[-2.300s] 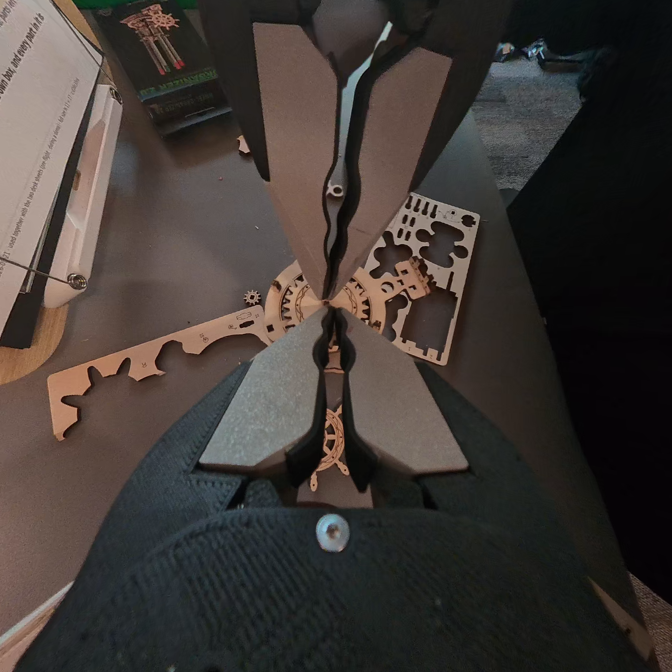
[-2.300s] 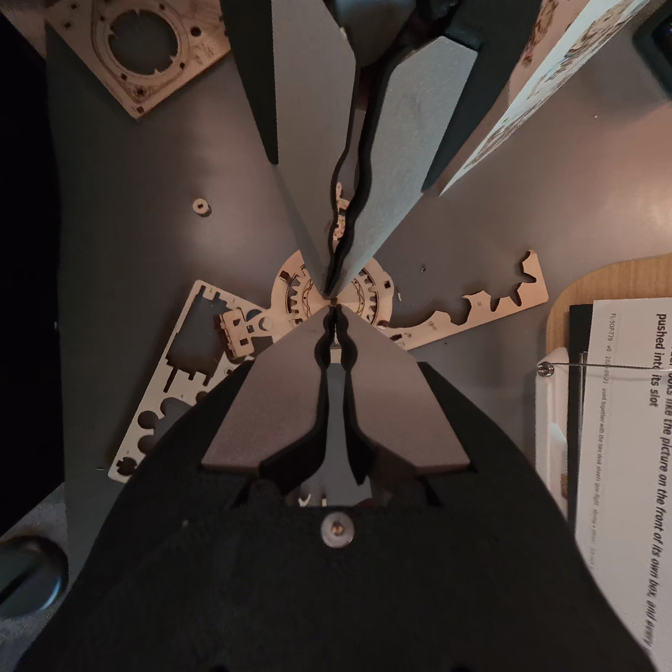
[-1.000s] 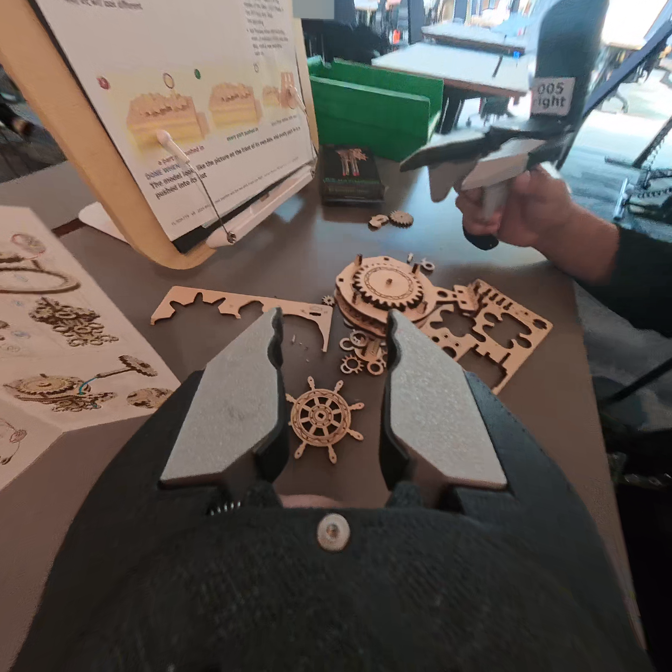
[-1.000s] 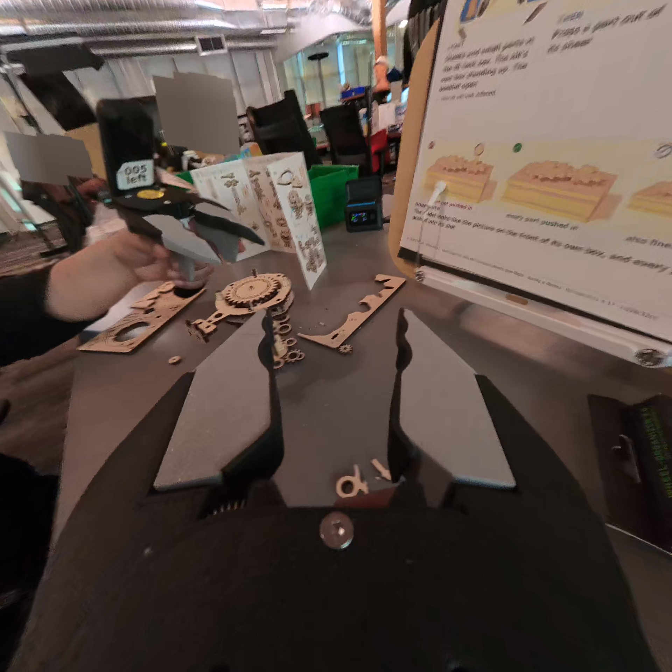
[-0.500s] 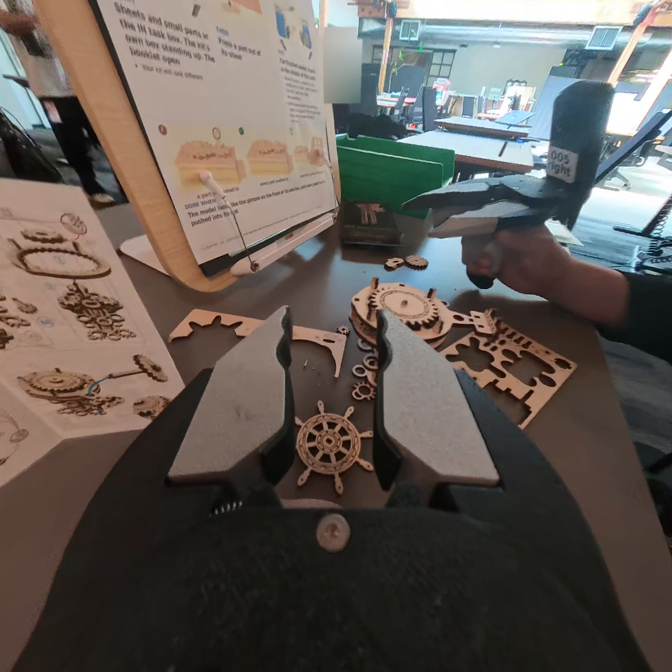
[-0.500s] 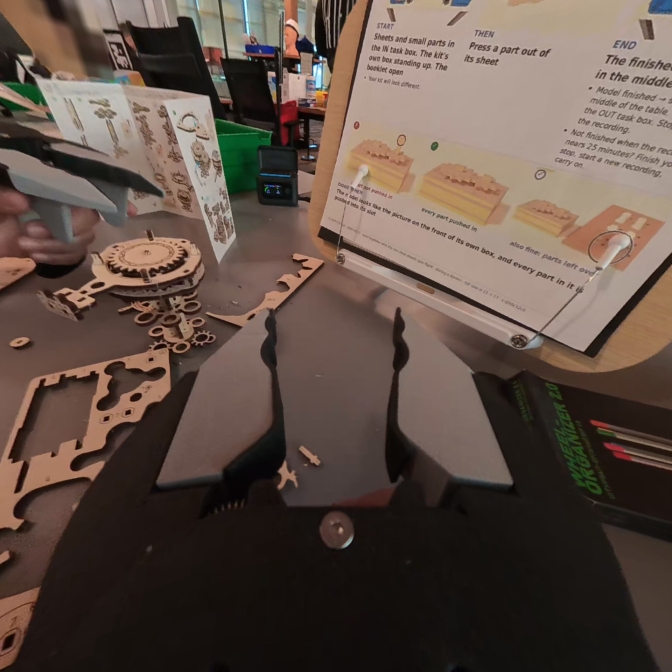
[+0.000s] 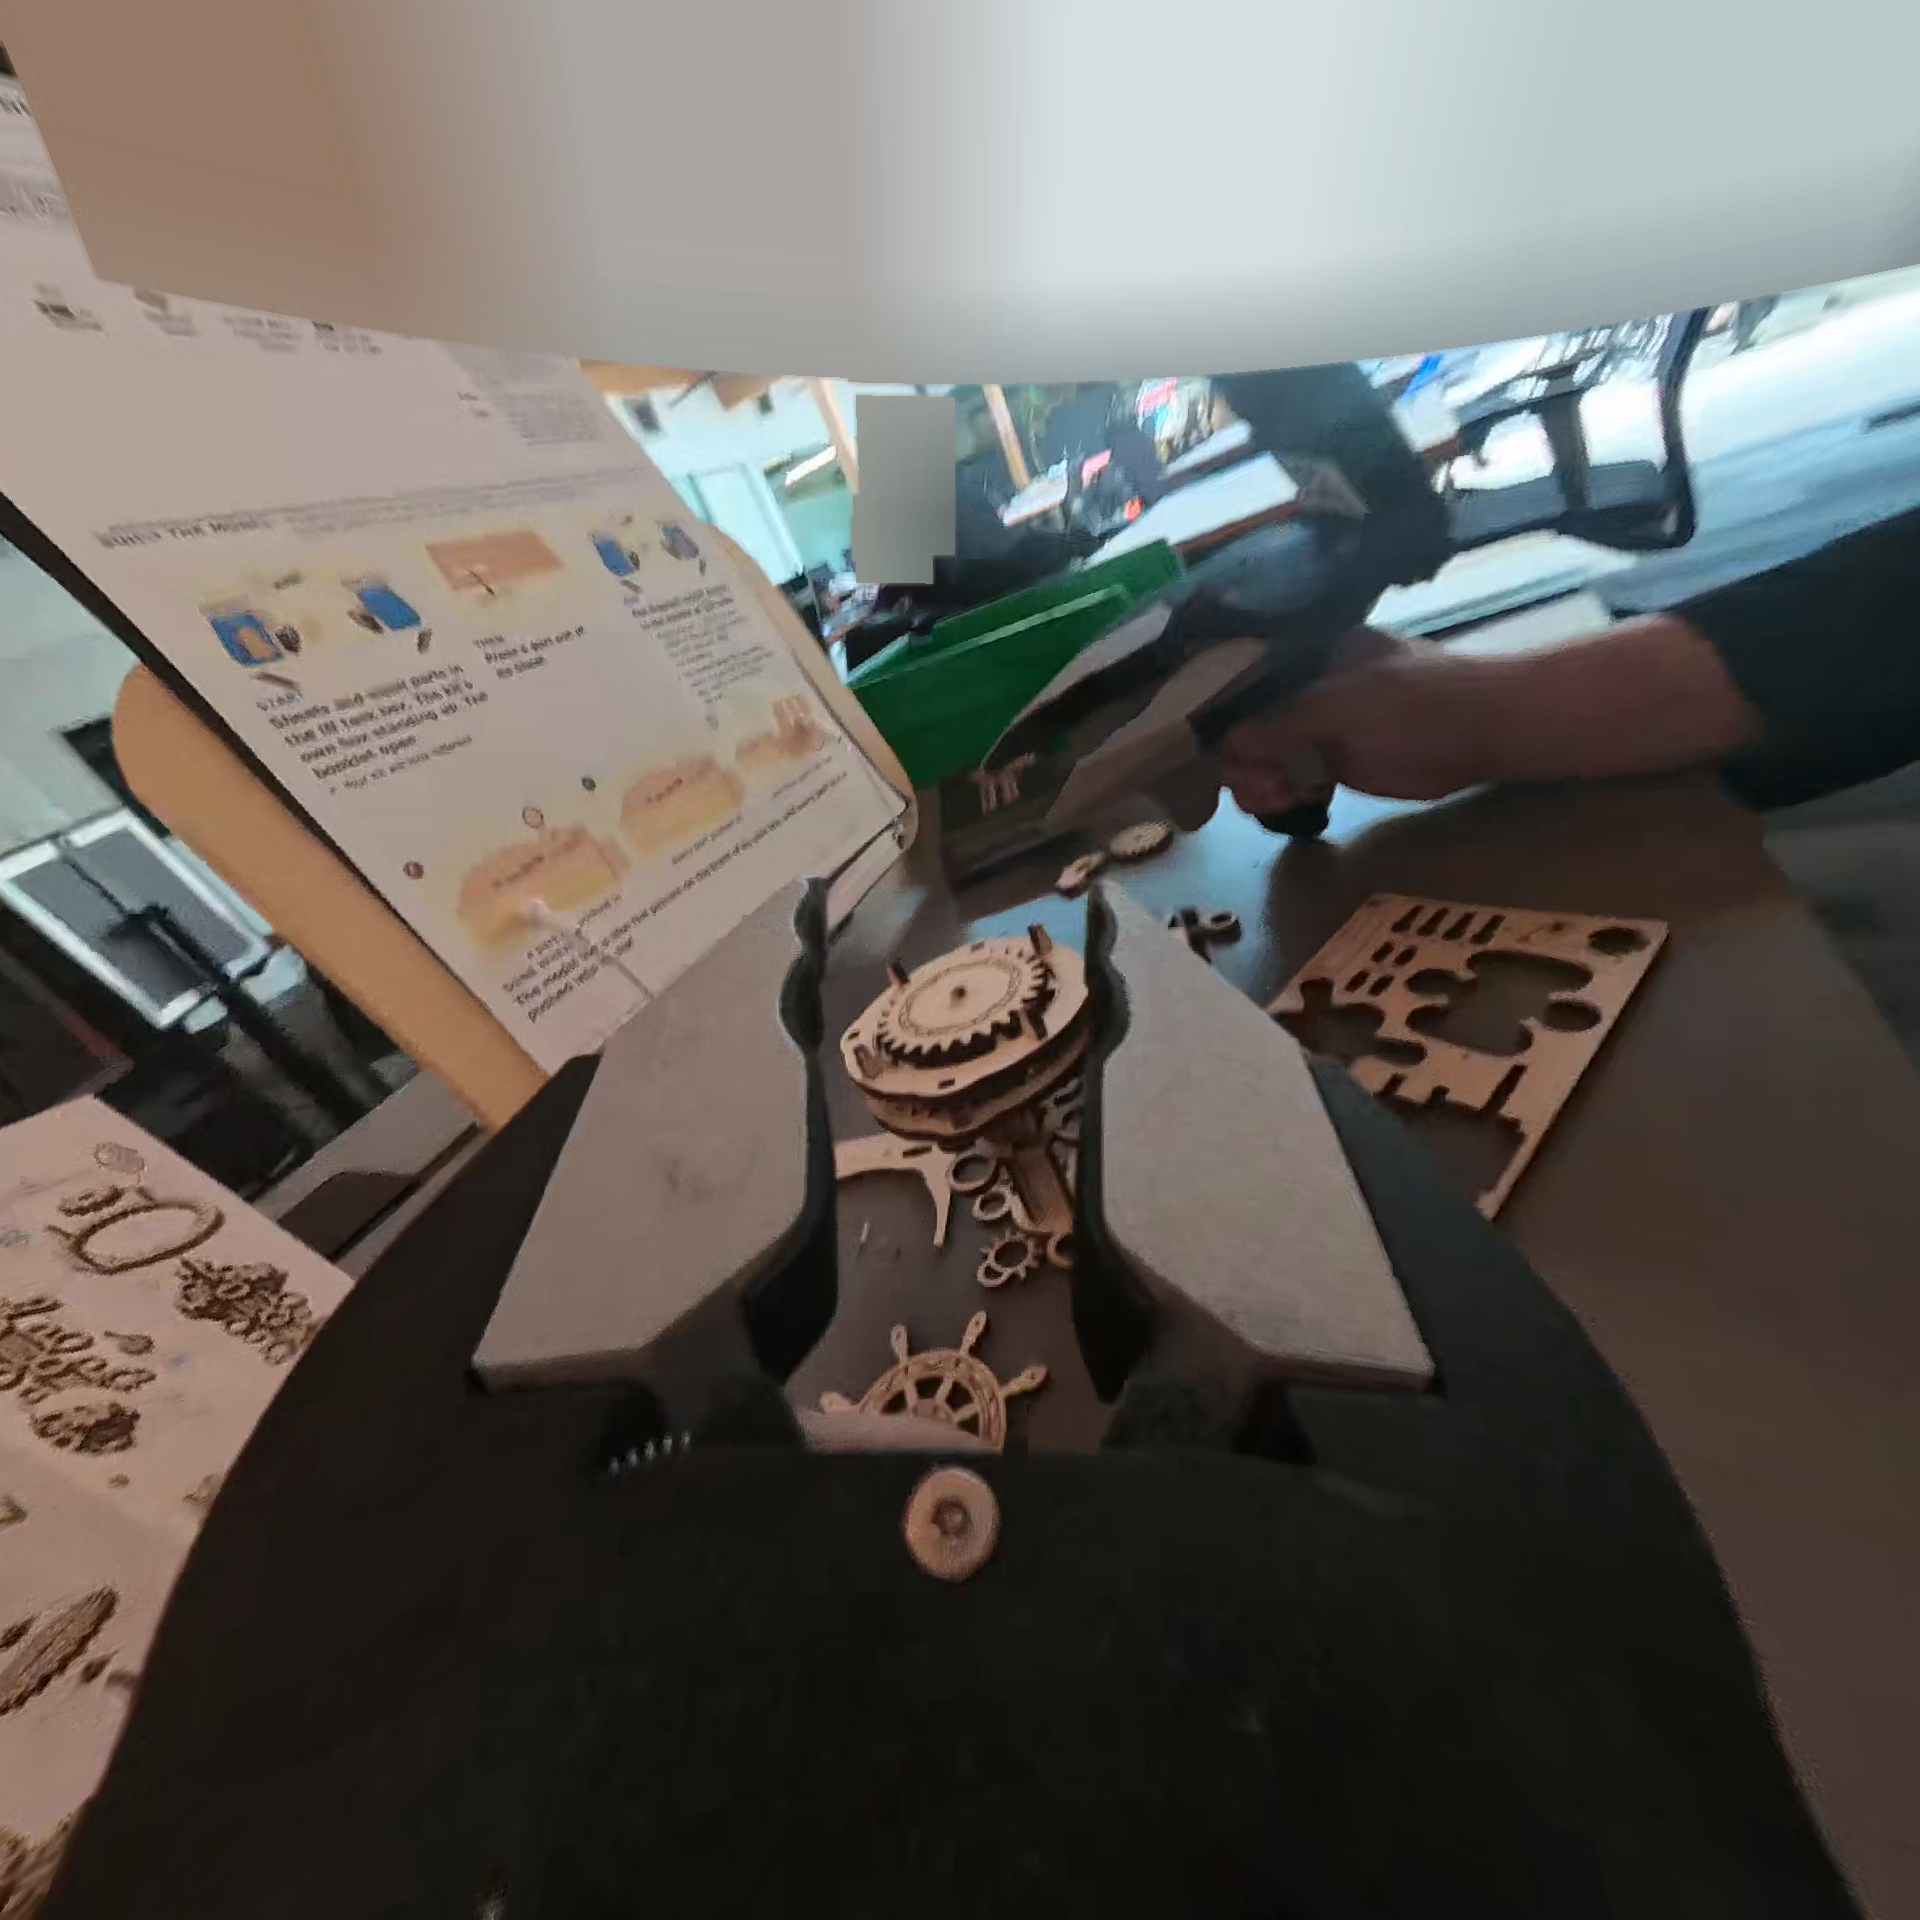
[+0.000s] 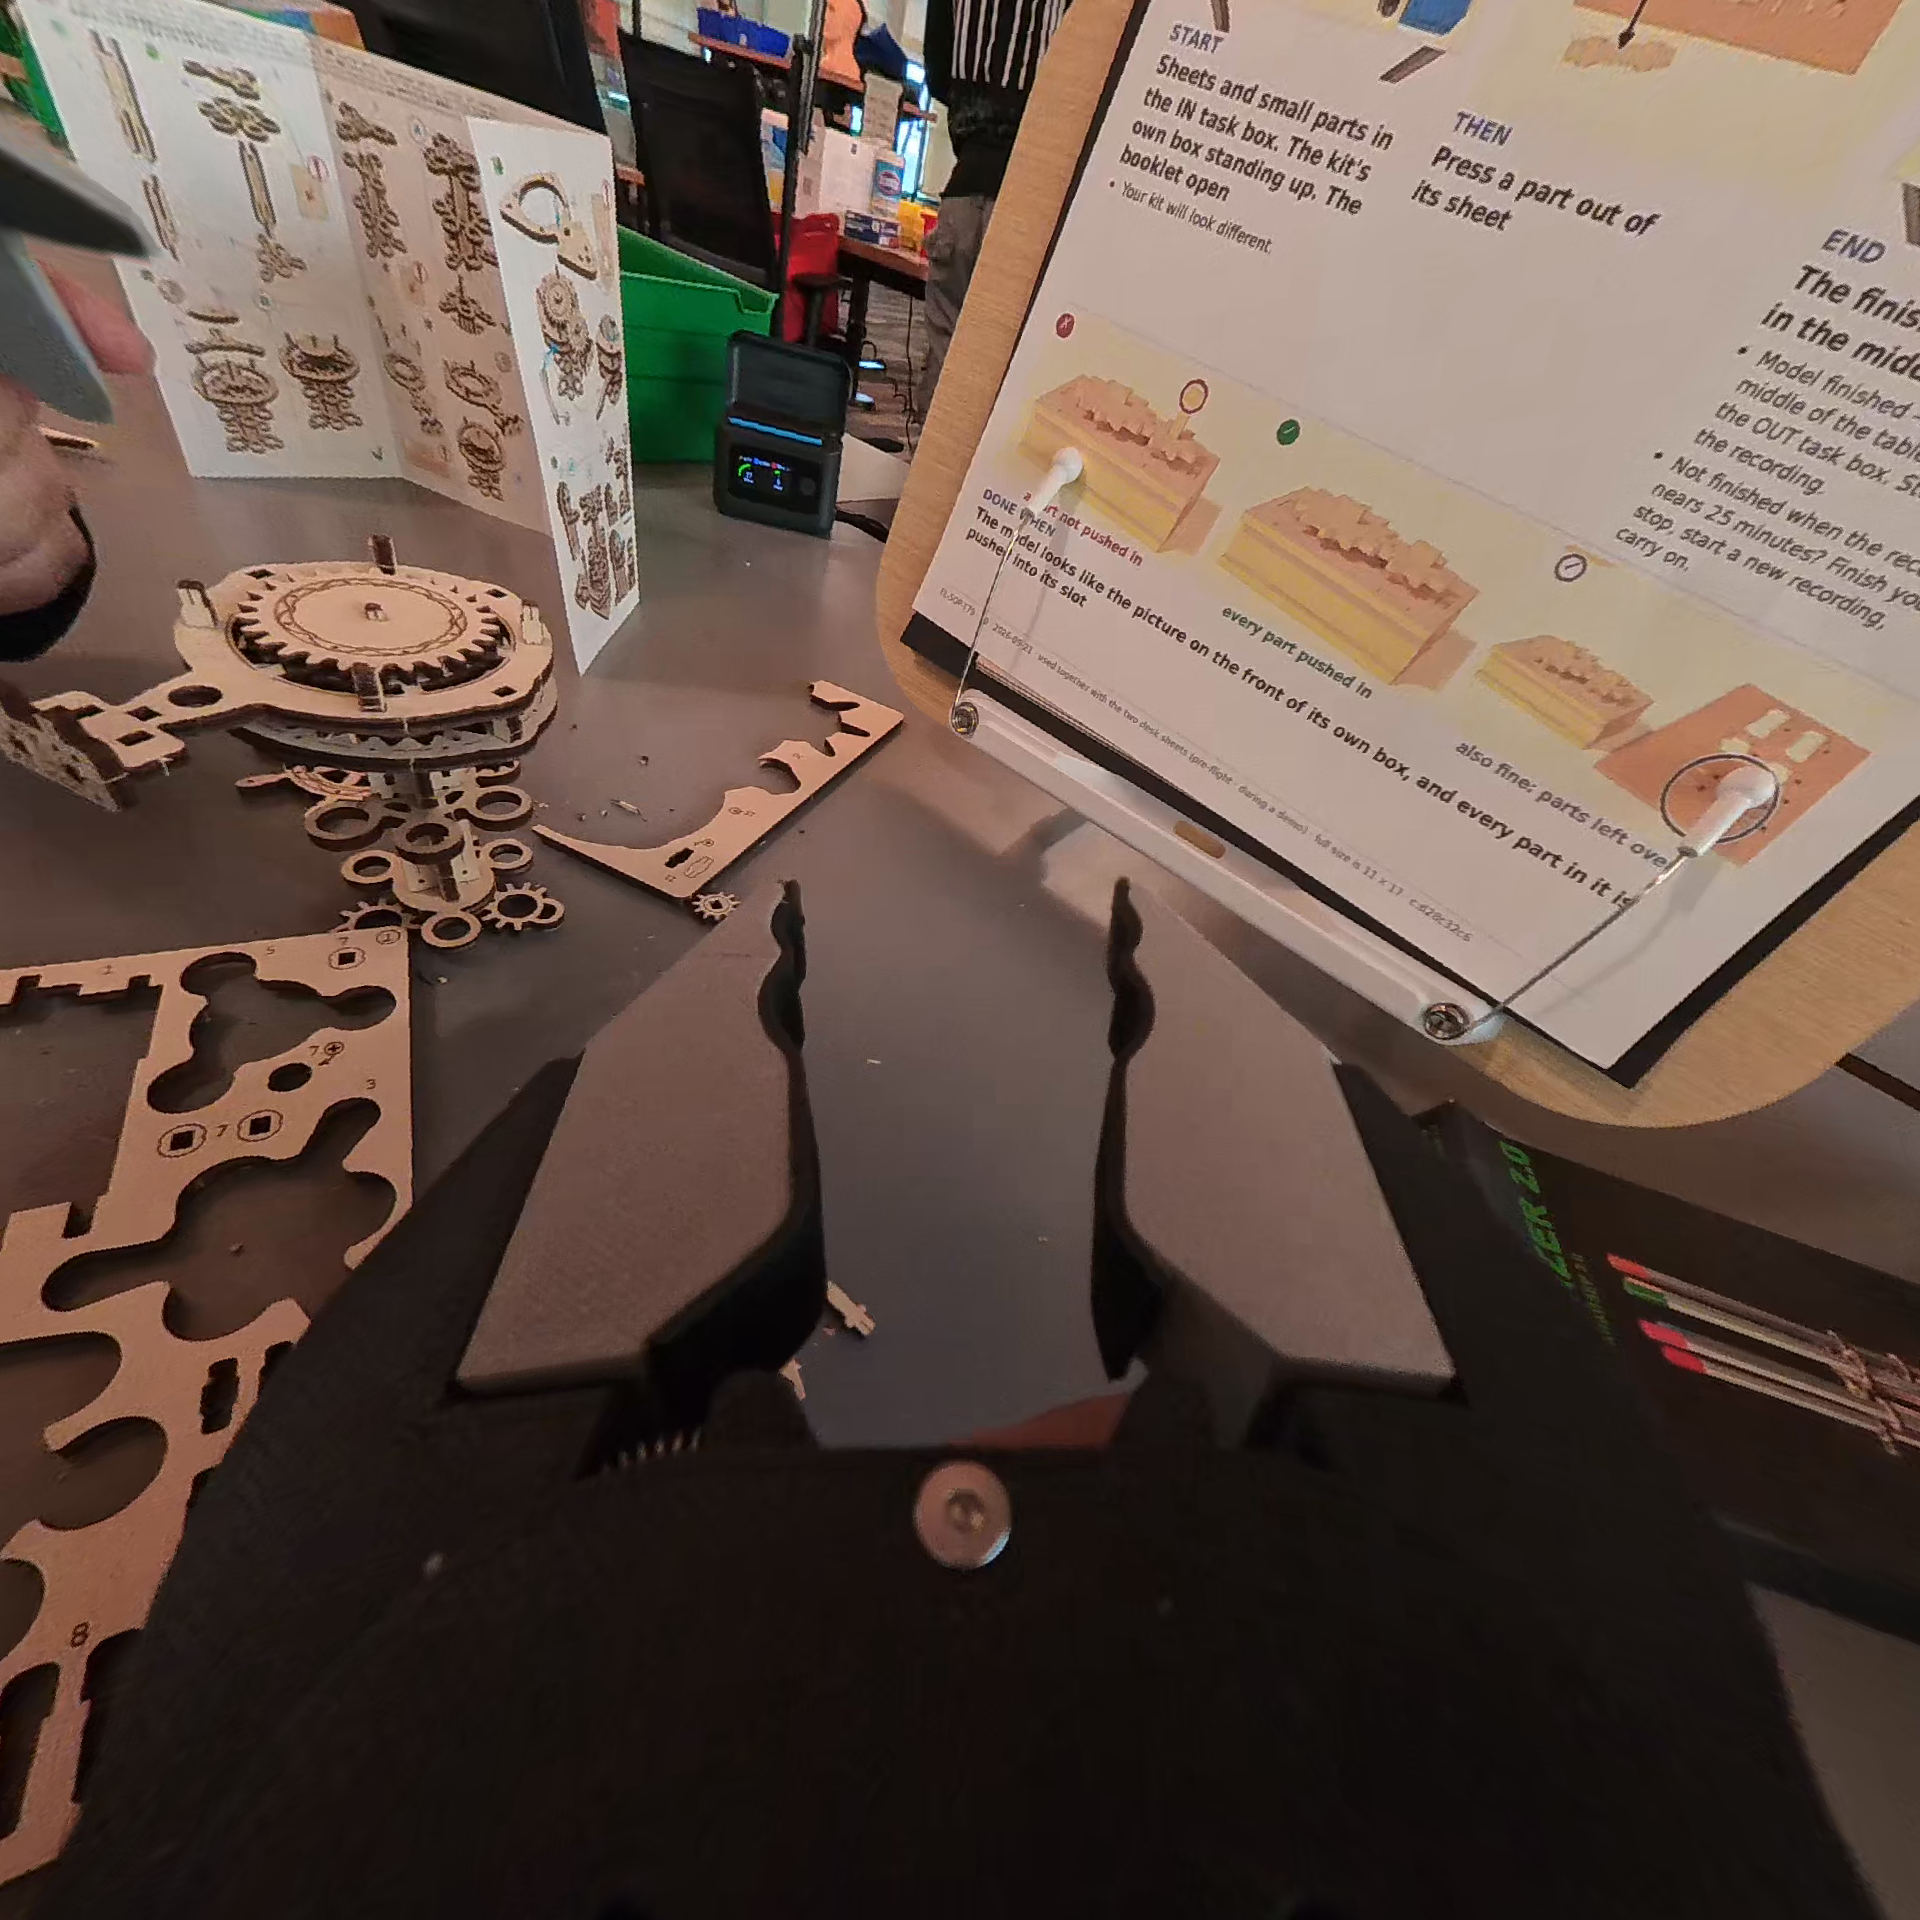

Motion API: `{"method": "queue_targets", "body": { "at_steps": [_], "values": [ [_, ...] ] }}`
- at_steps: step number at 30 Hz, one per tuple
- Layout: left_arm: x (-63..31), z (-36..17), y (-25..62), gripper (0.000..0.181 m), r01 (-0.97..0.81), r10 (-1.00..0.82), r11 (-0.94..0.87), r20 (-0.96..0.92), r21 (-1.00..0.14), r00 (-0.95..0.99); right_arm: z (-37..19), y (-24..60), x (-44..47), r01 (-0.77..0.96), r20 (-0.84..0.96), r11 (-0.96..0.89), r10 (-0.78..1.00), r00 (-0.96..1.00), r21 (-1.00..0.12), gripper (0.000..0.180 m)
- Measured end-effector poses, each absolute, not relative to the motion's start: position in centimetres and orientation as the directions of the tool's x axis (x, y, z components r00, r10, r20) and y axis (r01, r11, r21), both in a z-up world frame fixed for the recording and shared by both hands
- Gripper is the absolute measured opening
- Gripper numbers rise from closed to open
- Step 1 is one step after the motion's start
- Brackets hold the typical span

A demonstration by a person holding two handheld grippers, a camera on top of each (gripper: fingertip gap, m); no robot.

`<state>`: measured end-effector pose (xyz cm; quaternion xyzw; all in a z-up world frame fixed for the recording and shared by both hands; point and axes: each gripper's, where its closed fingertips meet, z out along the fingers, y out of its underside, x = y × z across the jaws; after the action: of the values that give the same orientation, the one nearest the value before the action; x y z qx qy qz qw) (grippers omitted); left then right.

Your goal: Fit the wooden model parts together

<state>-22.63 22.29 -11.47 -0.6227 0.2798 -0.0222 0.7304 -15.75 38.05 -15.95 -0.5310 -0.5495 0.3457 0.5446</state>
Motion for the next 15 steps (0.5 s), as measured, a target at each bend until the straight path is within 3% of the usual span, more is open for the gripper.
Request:
{"method": "queue_targets", "body": {
  "at_steps": [15],
  "values": [
    [-25.9,-13.3,23.8,0.04,-0.243,-0.353,-0.007,-0.225,-0.97,0.908,-16.2,36.7,-15.6,0.202,0.121,0.102,0.989,0.083,-0.974,0.043]
  ]
}}
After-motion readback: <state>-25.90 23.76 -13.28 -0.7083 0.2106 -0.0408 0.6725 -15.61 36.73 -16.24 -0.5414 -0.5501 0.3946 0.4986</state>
